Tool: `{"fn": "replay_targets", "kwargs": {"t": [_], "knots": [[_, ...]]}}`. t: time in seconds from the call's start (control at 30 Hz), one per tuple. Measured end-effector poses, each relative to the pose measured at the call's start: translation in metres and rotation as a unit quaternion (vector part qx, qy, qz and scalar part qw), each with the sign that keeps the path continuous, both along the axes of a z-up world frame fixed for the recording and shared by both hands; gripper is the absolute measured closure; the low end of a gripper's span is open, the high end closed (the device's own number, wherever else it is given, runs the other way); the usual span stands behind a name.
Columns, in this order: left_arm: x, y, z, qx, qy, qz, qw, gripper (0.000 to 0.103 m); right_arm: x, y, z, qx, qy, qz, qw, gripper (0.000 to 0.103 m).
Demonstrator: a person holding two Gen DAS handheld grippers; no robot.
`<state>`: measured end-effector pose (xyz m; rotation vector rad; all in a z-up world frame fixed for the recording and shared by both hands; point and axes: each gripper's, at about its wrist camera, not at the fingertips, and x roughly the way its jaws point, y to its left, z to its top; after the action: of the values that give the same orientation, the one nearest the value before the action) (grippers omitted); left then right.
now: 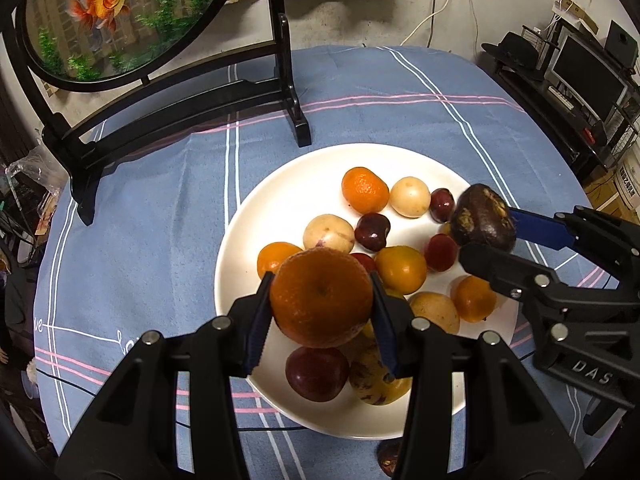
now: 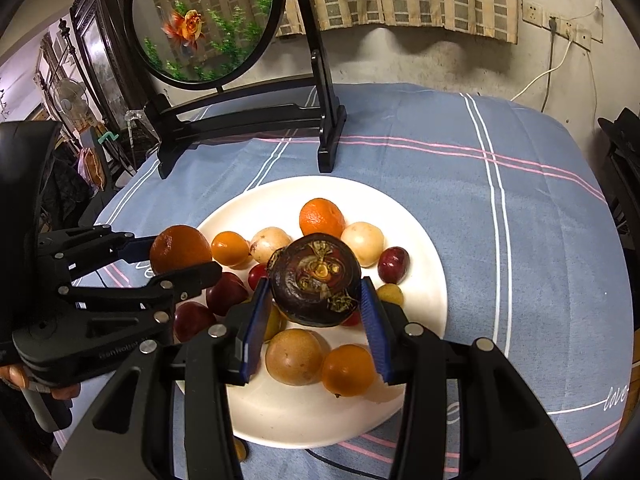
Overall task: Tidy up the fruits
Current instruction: 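Carry both fruits over the plate and open both tools, then grasp a dark purple fruit with the left tool while the right grasps a yellow fruit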
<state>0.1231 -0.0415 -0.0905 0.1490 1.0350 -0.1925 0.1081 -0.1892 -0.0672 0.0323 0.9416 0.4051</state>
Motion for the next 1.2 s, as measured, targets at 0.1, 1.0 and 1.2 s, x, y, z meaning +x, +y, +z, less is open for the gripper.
{"fn": "replay_targets", "kwargs": {"t": [0.1, 1.0, 1.2], "knots": [[0.002, -0.003, -0.004, 0.01, 0.003, 0.001, 0.9999, 0.057, 0.007, 0.004, -0.002, 0.0, 0.005, -0.007, 1.0, 0.058], [-0.002, -0.01, 0.01, 0.014, -0.017, -0.011, 0.9997, 0.04, 0.016, -0.004, 0.02, 0.01, 0.01, -0.037, 0.999, 0.035], [-0.023, -0.006, 0.029, 0.004, -0.029, -0.013, 0.9995, 0.04, -0.014, -0.013, 0.037, 0.013, -0.002, -0.041, 0.999, 0.035]]}}
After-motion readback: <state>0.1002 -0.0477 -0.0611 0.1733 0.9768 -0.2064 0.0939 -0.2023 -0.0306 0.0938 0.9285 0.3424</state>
